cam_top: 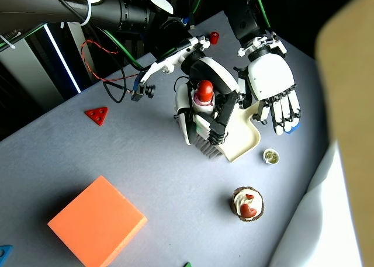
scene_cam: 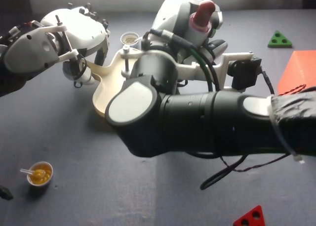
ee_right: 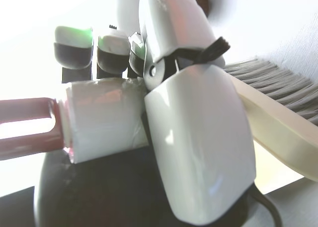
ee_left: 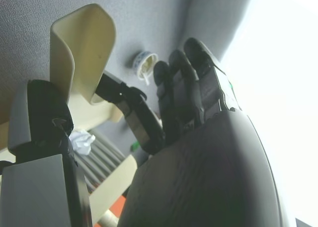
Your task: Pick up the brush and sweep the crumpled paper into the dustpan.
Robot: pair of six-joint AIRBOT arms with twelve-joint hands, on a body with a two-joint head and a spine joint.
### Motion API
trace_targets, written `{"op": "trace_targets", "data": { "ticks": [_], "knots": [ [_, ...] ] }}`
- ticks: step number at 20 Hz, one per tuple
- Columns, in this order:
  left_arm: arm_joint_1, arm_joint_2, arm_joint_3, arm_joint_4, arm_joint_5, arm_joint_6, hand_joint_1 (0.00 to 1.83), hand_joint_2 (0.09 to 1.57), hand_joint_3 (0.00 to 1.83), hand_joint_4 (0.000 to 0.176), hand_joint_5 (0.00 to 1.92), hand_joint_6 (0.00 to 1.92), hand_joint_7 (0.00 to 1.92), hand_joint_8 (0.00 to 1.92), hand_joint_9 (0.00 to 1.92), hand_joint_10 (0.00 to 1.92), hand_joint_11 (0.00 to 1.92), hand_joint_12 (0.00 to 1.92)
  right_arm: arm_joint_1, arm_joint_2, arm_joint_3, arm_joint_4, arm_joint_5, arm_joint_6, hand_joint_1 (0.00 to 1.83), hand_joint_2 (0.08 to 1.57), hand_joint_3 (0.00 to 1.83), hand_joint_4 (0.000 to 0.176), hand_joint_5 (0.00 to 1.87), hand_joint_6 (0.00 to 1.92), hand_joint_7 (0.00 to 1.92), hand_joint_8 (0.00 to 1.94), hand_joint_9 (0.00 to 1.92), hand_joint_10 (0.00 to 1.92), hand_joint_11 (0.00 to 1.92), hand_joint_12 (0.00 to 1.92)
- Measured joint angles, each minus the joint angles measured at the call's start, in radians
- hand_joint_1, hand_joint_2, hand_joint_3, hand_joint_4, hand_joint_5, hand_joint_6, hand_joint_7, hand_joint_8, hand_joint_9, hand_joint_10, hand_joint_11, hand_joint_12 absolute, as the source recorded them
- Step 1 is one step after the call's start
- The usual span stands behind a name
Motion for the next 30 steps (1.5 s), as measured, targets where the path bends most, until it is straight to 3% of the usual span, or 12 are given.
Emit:
{"op": "trace_targets", "data": {
  "ticks": [11,20,25,30],
  "knots": [
    [0.0,0.002,-0.011,-0.016,-0.012,0.0,1.13,1.1,0.0,0.0,1.02,0.91,0.34,0.0,0.26,0.0,0.0,0.56,0.023,0.018,0.007,-0.027,0.04,0.126,1.5,1.15,0.0,0.176,1.05,1.92,1.12,1.94,1.16,1.92,1.17,1.92],
    [0.0,0.002,-0.019,-0.026,-0.02,0.0,1.11,1.1,0.0,0.0,1.01,0.93,0.35,0.0,0.27,0.0,0.01,0.56,0.029,0.066,-0.039,-0.106,0.061,-0.065,1.48,1.15,0.0,0.176,1.06,1.92,1.15,1.94,1.18,1.92,1.18,1.92],
    [0.0,0.002,-0.019,-0.026,-0.023,0.0,1.12,1.1,0.0,0.0,1.02,0.92,0.35,0.0,0.26,0.0,0.01,0.53,0.028,0.031,-0.023,-0.103,0.045,-0.202,1.5,1.16,0.0,0.176,1.01,1.92,1.09,1.94,1.13,1.92,1.18,1.92],
    [0.0,0.002,-0.019,-0.03,-0.035,0.0,1.1,1.1,0.0,0.0,1.01,0.93,0.35,0.01,0.26,0.01,0.04,0.53,0.008,-0.018,-0.004,-0.091,0.056,-0.241,1.51,1.15,0.0,0.176,1.04,1.92,1.13,1.94,1.17,1.92,1.22,1.92]
  ]
}}
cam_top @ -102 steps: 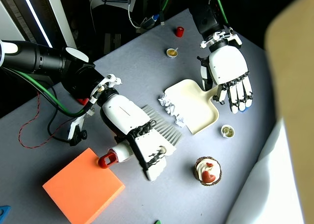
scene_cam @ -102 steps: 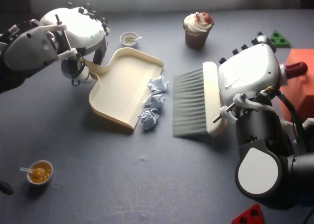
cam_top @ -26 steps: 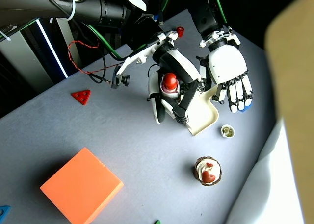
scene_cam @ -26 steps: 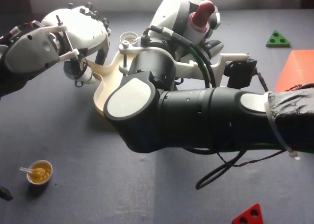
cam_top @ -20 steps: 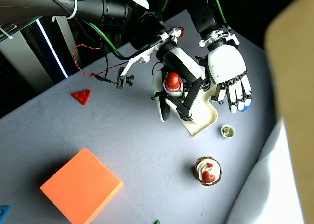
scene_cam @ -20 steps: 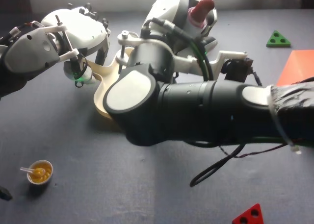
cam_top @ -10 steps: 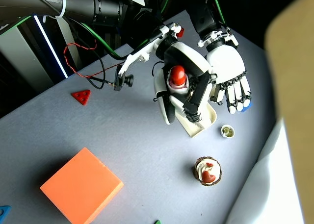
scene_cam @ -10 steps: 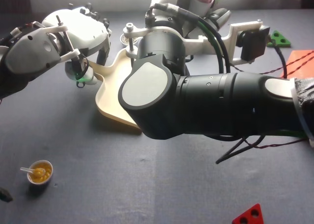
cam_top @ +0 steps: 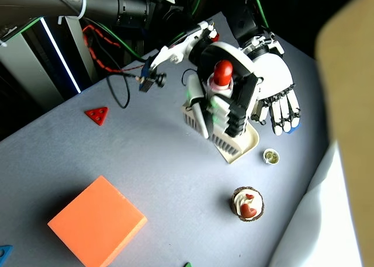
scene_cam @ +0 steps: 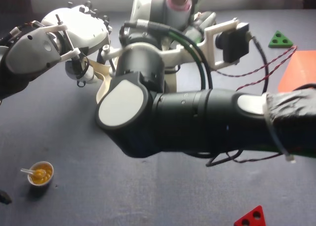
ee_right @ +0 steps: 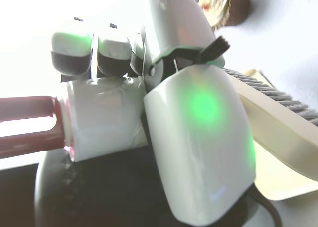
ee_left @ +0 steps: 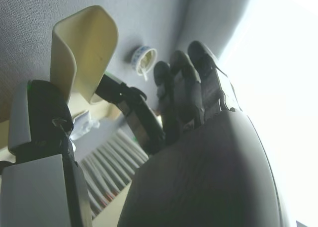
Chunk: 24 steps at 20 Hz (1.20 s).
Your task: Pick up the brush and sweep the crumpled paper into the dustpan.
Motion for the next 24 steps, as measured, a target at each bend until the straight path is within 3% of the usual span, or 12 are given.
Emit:
{"op": "trace_targets", "data": {
  "ticks": [5,16,24],
  "knots": [
    [0.0,0.0,0.0,-0.007,-0.001,0.0,1.11,1.1,0.0,0.0,1.01,0.93,0.36,0.0,0.27,0.0,0.03,0.54,-0.012,-0.015,0.035,0.022,-0.008,0.008,1.53,1.16,0.0,0.176,1.05,1.92,1.14,1.94,1.18,1.92,1.23,1.92],
    [0.011,0.0,0.0,-0.026,-0.007,0.0,1.1,1.11,0.0,0.0,1.0,0.94,0.35,0.0,0.26,0.0,0.01,0.53,-0.011,-0.022,0.031,0.019,-0.035,0.267,1.5,1.15,0.0,0.176,1.07,1.92,1.17,1.94,1.21,1.92,1.23,1.92],
    [0.012,0.0,0.0,-0.03,-0.009,0.0,1.1,1.1,0.0,0.0,1.01,0.93,0.35,0.0,0.27,0.0,0.04,0.55,-0.008,-0.032,0.035,-0.012,-0.029,0.381,1.51,1.15,0.0,0.176,1.03,1.92,1.13,1.94,1.18,1.92,1.22,1.92]
  ]
}}
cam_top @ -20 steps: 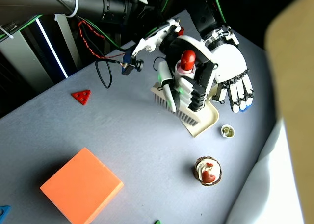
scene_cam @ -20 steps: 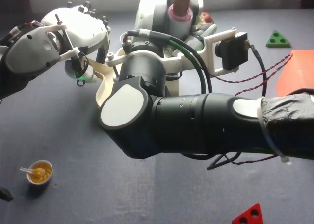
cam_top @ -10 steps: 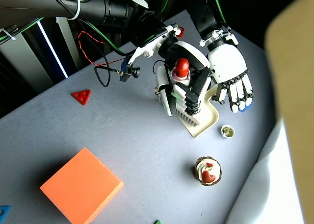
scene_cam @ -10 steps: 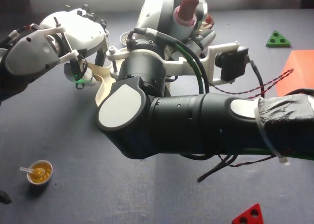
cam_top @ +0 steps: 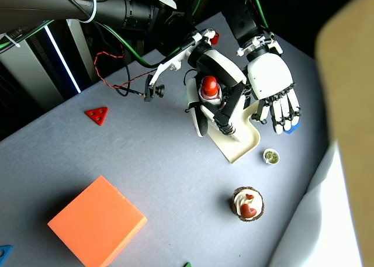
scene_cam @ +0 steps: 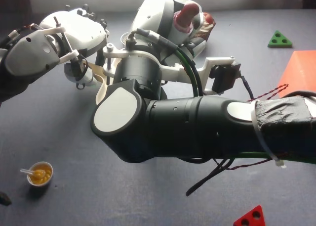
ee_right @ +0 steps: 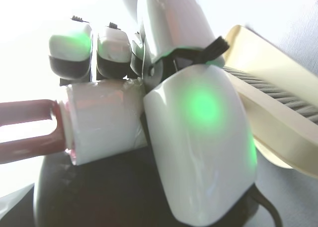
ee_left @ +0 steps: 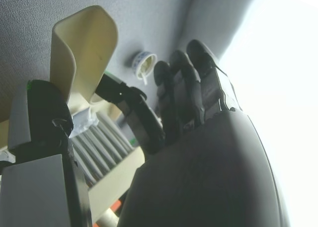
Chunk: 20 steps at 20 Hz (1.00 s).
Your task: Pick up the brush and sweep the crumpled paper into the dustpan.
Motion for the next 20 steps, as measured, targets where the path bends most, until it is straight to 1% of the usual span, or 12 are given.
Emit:
{"op": "trace_targets", "data": {
  "ticks": [5,8,11,13,14,15,16,18,19,20],
  "knots": [
    [0.0,0.0,0.0,-0.003,-0.001,0.0,1.11,1.1,0.0,0.0,1.02,0.92,0.36,0.0,0.27,0.0,0.02,0.55,0.003,0.008,0.0,-0.015,0.014,0.057,1.52,1.15,0.0,0.176,1.04,1.92,1.15,1.94,1.21,1.92,1.25,1.92],
    [0.0,0.0,0.0,-0.003,-0.005,0.0,1.1,1.11,0.0,0.0,1.0,0.95,0.34,0.0,0.27,0.0,0.01,0.56,0.003,0.023,-0.003,-0.031,0.018,0.058,1.52,1.15,0.0,0.176,1.05,1.92,1.15,1.94,1.2,1.92,1.24,1.92],
    [0.0,0.0,0.0,-0.003,-0.01,0.0,1.11,1.1,0.0,0.0,1.02,0.91,0.36,0.0,0.27,0.0,0.01,0.56,0.003,0.037,-0.007,-0.042,0.019,0.07,1.52,1.15,0.0,0.176,1.07,1.92,1.16,1.94,1.2,1.92,1.24,1.92],
    [0.0,0.0,0.0,-0.003,-0.013,0.0,1.12,1.1,0.0,0.0,1.02,0.91,0.35,0.0,0.28,0.0,0.02,0.56,0.003,0.049,-0.018,-0.067,0.023,0.081,1.51,1.15,0.0,0.176,1.05,1.92,1.15,1.94,1.2,1.92,1.24,1.92],
    [0.0,0.0,0.0,-0.003,-0.014,0.0,1.1,1.11,0.0,0.0,0.99,0.96,0.33,0.0,0.26,0.0,0.01,0.55,0.003,0.053,-0.021,-0.076,0.025,0.083,1.52,1.15,0.0,0.176,1.04,1.92,1.15,1.94,1.19,1.92,1.24,1.92],
    [0.0,0.0,0.0,-0.003,-0.014,0.0,1.1,1.12,0.0,0.0,0.98,0.97,0.33,0.01,0.27,0.0,0.01,0.55,0.004,0.056,-0.026,-0.076,0.026,0.084,1.51,1.15,0.0,0.176,1.03,1.92,1.14,1.94,1.18,1.92,1.23,1.92],
    [0.0,0.0,0.0,-0.003,-0.014,0.0,1.1,1.11,0.0,0.0,0.98,0.97,0.34,0.01,0.26,0.0,0.01,0.55,0.004,0.058,-0.027,-0.075,0.027,0.085,1.54,1.15,0.0,0.176,1.02,1.92,1.14,1.94,1.19,1.92,1.25,1.92],
    [0.0,0.0,0.0,-0.003,-0.014,0.0,1.11,1.11,0.0,0.0,1.0,0.95,0.34,0.0,0.27,0.0,0.02,0.57,0.004,0.069,-0.037,-0.074,0.035,0.086,1.53,1.16,0.0,0.176,1.03,1.92,1.12,1.94,1.18,1.92,1.24,1.92],
    [0.0,0.0,0.0,-0.004,-0.014,0.0,1.08,1.11,0.0,0.005,0.99,0.96,0.34,0.0,0.27,0.0,0.03,0.57,0.004,0.082,-0.052,-0.074,0.04,0.086,1.52,1.16,0.0,0.176,1.02,1.92,1.12,1.94,1.17,1.92,1.23,1.92],
    [0.0,0.0,0.0,-0.006,-0.014,0.0,1.08,1.11,0.0,0.016,0.99,0.97,0.35,0.0,0.28,0.0,0.03,0.57,0.005,0.103,-0.074,-0.074,0.047,0.086,1.53,1.17,0.0,0.176,1.02,1.92,1.11,1.94,1.16,1.92,1.23,1.92]
  ]
}}
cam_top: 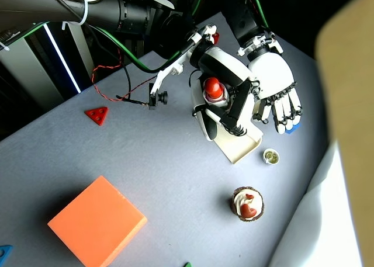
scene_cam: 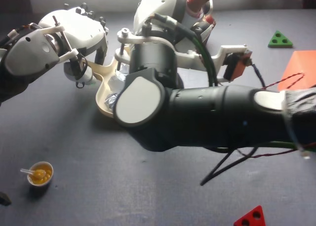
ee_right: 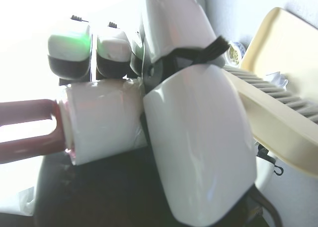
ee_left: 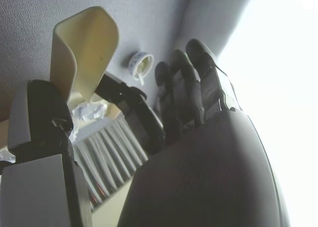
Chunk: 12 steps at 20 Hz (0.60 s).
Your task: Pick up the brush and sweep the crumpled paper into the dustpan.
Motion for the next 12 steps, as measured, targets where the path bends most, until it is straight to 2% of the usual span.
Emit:
{"op": "trace_targets", "data": {
  "ticks": [1,3,4,7,8,12],
  "knots": [
    [0.0,0.0,0.0,-0.006,0.0,0.0,1.08,1.12,0.0,0.006,0.99,0.97,0.35,0.0,0.27,0.0,0.02,0.57,0.005,0.037,-0.037,0.003,0.014,-0.001,1.53,1.16,0.0,0.176,1.02,1.92,1.11,1.94,1.16,1.92,1.22,1.92],
    [0.003,0.0,0.0,-0.013,-0.002,0.0,1.07,1.12,0.0,0.02,0.98,0.98,0.35,0.0,0.27,0.0,0.0,0.55,0.013,0.09,-0.074,-0.001,0.037,0.0,1.49,1.16,0.0,0.176,1.04,1.92,1.11,1.94,1.15,1.92,1.18,1.92],
    [0.005,0.0,-0.002,-0.016,-0.003,0.0,1.09,1.11,0.0,0.0,0.99,0.96,0.33,0.0,0.25,0.0,0.0,0.52,0.017,0.119,-0.093,-0.005,0.052,0.001,1.54,1.15,0.0,0.176,1.03,1.92,1.1,1.94,1.15,1.92,1.2,1.92],
    [0.013,0.004,-0.004,-0.021,-0.001,0.0,1.09,1.11,0.0,0.0,1.0,0.95,0.33,0.0,0.24,0.0,0.0,0.51,0.018,0.24,-0.154,-0.013,0.163,0.006,1.55,1.14,0.0,0.176,1.03,1.92,1.1,1.94,1.15,1.92,1.2,1.92],
    [0.013,0.006,-0.004,-0.021,-0.002,0.0,1.13,1.09,0.0,0.0,1.05,0.87,0.36,0.0,0.28,0.01,0.04,0.54,0.018,0.273,-0.168,-0.003,0.209,0.008,1.53,1.14,0.0,0.176,1.03,1.92,1.1,1.94,1.15,1.92,1.19,1.92],
    [0.014,0.011,-0.012,-0.021,-0.009,0.0,1.14,1.08,0.0,0.0,1.07,0.82,0.35,0.0,0.26,0.0,0.01,0.54,0.018,0.313,-0.209,-0.003,0.328,0.01,1.54,1.13,0.0,0.176,1.02,1.92,1.12,1.94,1.17,1.92,1.21,1.92]
  ]
}}
